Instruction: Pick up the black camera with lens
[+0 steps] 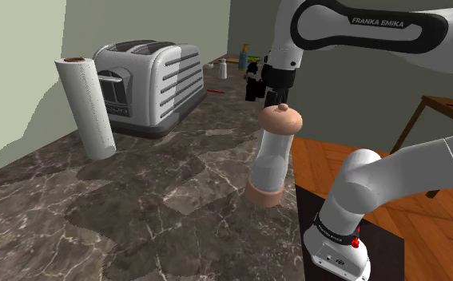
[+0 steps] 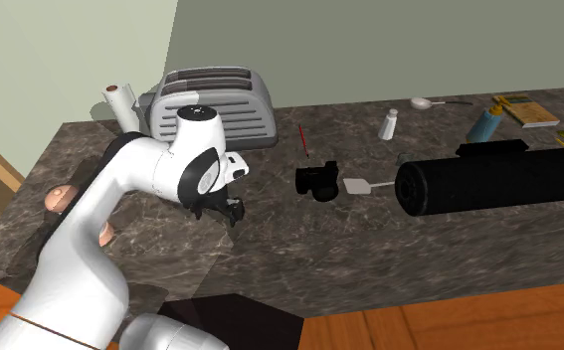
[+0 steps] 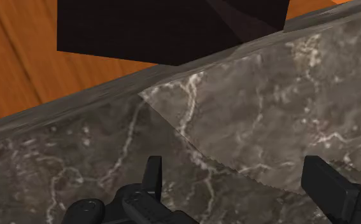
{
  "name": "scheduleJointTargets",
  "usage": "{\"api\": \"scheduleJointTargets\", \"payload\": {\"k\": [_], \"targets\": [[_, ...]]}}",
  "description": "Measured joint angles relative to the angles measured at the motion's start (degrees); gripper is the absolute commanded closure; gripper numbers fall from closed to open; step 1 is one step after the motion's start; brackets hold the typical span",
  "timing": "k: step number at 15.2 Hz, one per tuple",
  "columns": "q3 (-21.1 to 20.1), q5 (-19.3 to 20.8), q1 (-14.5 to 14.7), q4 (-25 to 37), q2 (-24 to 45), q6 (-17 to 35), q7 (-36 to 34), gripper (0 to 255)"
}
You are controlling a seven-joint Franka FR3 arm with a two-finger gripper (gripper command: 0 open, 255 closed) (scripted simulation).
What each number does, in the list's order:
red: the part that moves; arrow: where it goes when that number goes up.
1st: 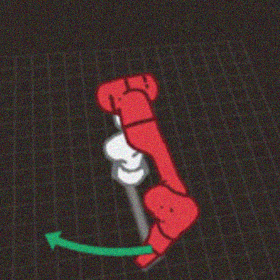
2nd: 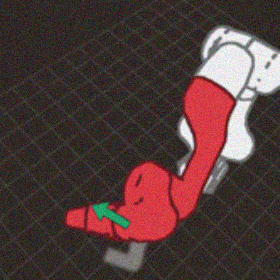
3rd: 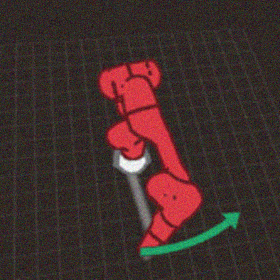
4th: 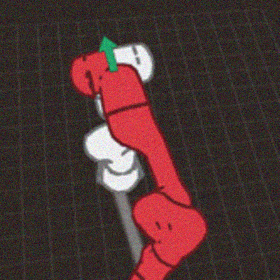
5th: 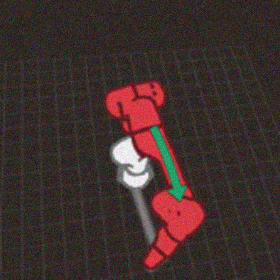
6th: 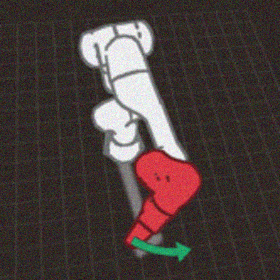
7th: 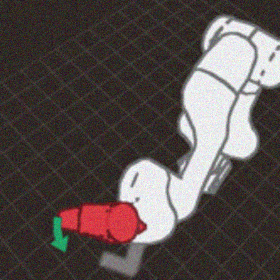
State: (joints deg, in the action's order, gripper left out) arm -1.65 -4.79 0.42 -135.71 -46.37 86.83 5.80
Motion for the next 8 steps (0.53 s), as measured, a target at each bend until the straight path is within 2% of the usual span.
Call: {"api": "scheduleJointTargets", "payload": {"k": [3,8], "targets": [[0.3,-0.04,-0.68,1.72,2.3,0.95,-0.77,0],[2.59,0.34,-3.41,8.27,10.84,4.3,-2.68,0]]}}
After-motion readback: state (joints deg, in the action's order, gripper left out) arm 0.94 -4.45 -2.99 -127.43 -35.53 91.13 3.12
